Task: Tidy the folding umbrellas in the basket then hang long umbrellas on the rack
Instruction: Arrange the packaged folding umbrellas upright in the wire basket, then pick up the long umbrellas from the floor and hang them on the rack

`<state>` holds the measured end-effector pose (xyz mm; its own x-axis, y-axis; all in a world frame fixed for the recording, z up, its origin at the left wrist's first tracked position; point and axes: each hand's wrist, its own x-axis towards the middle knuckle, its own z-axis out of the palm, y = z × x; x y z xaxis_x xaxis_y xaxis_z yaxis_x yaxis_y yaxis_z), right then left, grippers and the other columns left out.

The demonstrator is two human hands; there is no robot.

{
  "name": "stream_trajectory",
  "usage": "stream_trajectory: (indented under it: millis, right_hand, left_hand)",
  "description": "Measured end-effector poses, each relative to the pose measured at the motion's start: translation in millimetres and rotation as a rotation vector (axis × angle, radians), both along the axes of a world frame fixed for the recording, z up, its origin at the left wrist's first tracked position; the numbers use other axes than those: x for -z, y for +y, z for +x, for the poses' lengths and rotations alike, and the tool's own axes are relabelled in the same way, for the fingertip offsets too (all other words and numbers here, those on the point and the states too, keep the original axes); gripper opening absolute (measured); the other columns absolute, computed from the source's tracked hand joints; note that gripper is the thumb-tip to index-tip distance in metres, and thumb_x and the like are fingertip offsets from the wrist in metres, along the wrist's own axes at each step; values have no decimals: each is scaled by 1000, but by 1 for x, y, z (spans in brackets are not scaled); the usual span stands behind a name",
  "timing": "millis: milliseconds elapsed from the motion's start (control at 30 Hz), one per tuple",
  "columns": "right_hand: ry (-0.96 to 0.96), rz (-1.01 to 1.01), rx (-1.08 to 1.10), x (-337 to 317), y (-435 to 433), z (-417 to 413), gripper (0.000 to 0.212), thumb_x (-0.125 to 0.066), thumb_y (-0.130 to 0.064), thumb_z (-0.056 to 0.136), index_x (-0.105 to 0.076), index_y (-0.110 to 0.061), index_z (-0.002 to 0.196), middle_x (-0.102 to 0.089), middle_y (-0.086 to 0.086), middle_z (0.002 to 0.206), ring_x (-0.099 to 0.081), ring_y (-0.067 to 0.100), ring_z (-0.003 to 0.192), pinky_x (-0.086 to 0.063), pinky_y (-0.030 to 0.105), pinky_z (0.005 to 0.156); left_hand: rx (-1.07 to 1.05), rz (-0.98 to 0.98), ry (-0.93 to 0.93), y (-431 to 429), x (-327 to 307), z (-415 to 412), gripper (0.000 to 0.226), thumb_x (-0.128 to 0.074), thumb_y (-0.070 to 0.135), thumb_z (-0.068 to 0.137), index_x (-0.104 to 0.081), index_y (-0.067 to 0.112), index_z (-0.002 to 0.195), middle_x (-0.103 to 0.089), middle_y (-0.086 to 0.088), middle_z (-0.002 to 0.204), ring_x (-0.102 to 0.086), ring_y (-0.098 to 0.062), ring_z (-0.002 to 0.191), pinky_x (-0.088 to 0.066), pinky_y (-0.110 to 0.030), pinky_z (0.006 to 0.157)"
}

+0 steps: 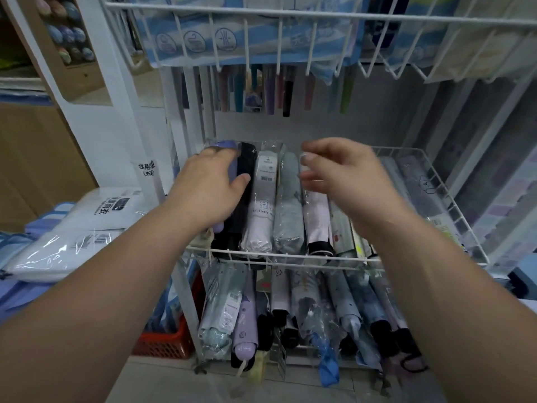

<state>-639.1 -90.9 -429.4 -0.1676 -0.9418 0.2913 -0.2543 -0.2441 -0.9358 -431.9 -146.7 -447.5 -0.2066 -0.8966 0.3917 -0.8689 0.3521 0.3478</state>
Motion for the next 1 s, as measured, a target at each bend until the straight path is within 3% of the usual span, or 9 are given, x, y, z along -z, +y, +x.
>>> stream_trajectory:
  millis: [200,333,567,667,800,900,1000]
  right_hand:
    - [37,-21,78,3,39,-59,12,-64,-10,96,-73,-16,101,-72,13,96,-72,22,86,-62,36,80]
    - [59,25,227,19,56,-108,11,-63,-8,96,-71,-14,101,-70,19,96,-70,21,81,-62,41,83]
    - [97,142,540,43,138,-213,12,-67,-13,93,-73,-23,94,-71,1,81,-71,24,82,-62,42,82]
    - [133,223,661,58,180,-256,8,-68,-23,89,-73,-24,95,-72,4,83,-73,26,84,-60,52,84]
    - [183,310,787,82,233,-305,8,-67,-18,94,-72,-22,99,-69,-1,88,-71,26,88,-60,47,85]
    - [252,381,853,108,271,-342,13,-68,-27,89,-74,-25,101,-71,-9,90,-72,22,83,-59,49,85]
    - [305,460,914,143,309,-380,19,-69,-28,89,-75,-21,106,-72,-7,95,-71,18,84,-56,45,89]
  left_hand:
    - [65,-71,53,13,5,-28,51,-64,43,92,-58,17,136,-60,-12,132,-51,-34,124,-43,-44,104]
    - [280,-13,58,24,8,-97,52,-64,44,92,-56,19,136,-57,-11,134,-52,-33,123,-43,-44,104]
    - [636,79,28,58,18,-242,51,-66,45,89,-59,19,132,-60,-10,130,-54,-32,120,-41,-35,103]
    - [774,90,17,83,26,-292,57,-59,51,83,-61,19,130,-62,-10,125,-56,-32,118,-43,-36,103]
    - [899,60,13,127,44,-353,61,-54,54,80,-61,19,129,-62,-7,122,-57,-32,114,-45,-40,101]
    - [931,80,-1,167,64,-396,53,-60,53,89,-57,22,132,-59,-3,127,-53,-29,118,-43,-40,101]
    - [1019,156,-111,205,96,-438,52,-61,49,90,-54,25,136,-56,-3,130,-51,-28,122,-42,-39,101]
